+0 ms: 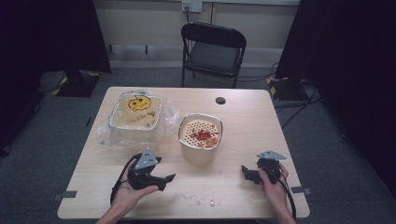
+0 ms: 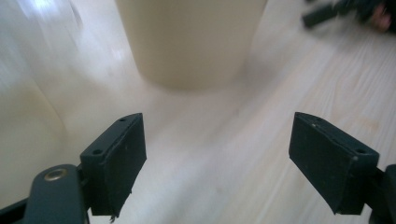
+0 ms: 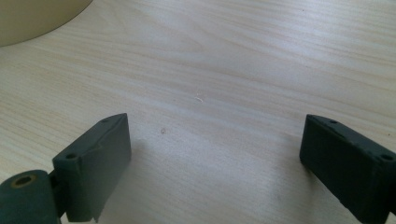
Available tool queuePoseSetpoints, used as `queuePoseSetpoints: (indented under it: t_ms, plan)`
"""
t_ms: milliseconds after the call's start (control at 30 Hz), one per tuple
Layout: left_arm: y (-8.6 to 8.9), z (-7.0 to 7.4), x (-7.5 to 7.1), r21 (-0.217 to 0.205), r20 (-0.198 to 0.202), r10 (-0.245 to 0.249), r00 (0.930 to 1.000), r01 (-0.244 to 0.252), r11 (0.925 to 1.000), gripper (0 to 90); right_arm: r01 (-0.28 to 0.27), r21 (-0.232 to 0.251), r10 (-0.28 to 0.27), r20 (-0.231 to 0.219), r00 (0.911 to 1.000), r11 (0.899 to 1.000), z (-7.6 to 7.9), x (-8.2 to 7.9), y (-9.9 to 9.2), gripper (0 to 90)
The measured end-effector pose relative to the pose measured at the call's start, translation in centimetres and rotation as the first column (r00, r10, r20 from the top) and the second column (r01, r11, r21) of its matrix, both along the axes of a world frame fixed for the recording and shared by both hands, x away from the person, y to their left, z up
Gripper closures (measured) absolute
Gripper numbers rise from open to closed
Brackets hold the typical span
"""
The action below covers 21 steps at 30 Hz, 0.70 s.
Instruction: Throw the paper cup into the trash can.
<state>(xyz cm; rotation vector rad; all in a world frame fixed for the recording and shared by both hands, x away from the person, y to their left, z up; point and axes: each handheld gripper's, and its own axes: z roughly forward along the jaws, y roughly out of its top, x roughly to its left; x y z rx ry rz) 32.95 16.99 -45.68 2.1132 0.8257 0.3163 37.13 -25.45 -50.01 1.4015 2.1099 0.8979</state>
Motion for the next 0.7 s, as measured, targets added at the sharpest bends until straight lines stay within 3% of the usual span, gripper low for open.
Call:
queuePoseSetpoints:
  t_ms: [133, 200, 267, 367, 400, 433, 567, 600, 700]
  plan:
    - [0.2, -1.6, 0.1, 0.043, -0.017, 0.022, 0.9996, -0.022, 0.9988, 18.3, -0.001, -0.001, 0.001, 0.001, 1.0, 1.0, 0.0, 0.0, 0.0, 8.3]
    - [0.3, -2.0, 0.2, 0.073, 0.008, 0.052, 0.9986, -0.052, 0.996, 18.3, -0.001, 0.0, 0.001, 0.001, 1.0, 1.0, 0.0, 0.0, 0.0, 8.3]
    - [0.4, -2.7, 0.6, 0.078, -0.016, 0.052, 0.9985, -0.05, 0.9956, 18.3, 0.0, 0.0, 0.0, 0.0, 1.0, 1.0, 0.0, 0.0, 0.0, 8.3]
    - [0.4, -3.8, 0.7, 0.1, -0.044, 0.092, 0.9948, -0.087, 0.9912, 18.3, 0.0, 0.0, 0.0, 0.0, 1.0, 1.0, 0.0, 0.0, 0.0, 8.3]
    - [0.5, -3.9, 0.6, 0.129, -0.019, 0.082, 0.9965, -0.078, 0.9886, 18.2, -0.001, 0.0, 0.001, 0.0, 1.0, 1.0, 0.0, 0.0, 0.0, 8.3]
    - [0.5, -4.1, 0.6, 0.11, -0.019, 0.099, 0.995, -0.096, 0.9893, 17.5, 0.0, 0.0, 0.0, 0.0, 1.0, 1.0, 0.0, 0.0, 0.0, 8.3]
    - [0.7, -4.3, 0.7, 0.111, 0.006, 0.093, 0.9956, -0.093, 0.9894, 13.1, 0.0, 0.0, 0.0, 0.0, 1.0, 1.0, 0.0, 0.0, 0.0, 8.3]
    - [0.5, -4.4, 0.7, 0.098, -0.005, 0.109, 0.994, -0.108, 0.9893, 10.9, 0.0, 0.0, 0.0, 0.0, 1.0, 1.0, 0.0, 0.0, 0.0, 8.3]
    - [0.6, -4.3, 0.9, 0.122, -0.004, 0.106, 0.9944, -0.105, 0.987, 6.7, 0.0, 0.0, 0.0, 0.0, 1.0, 1.0, 0.0, 0.0, 0.0, 8.3]
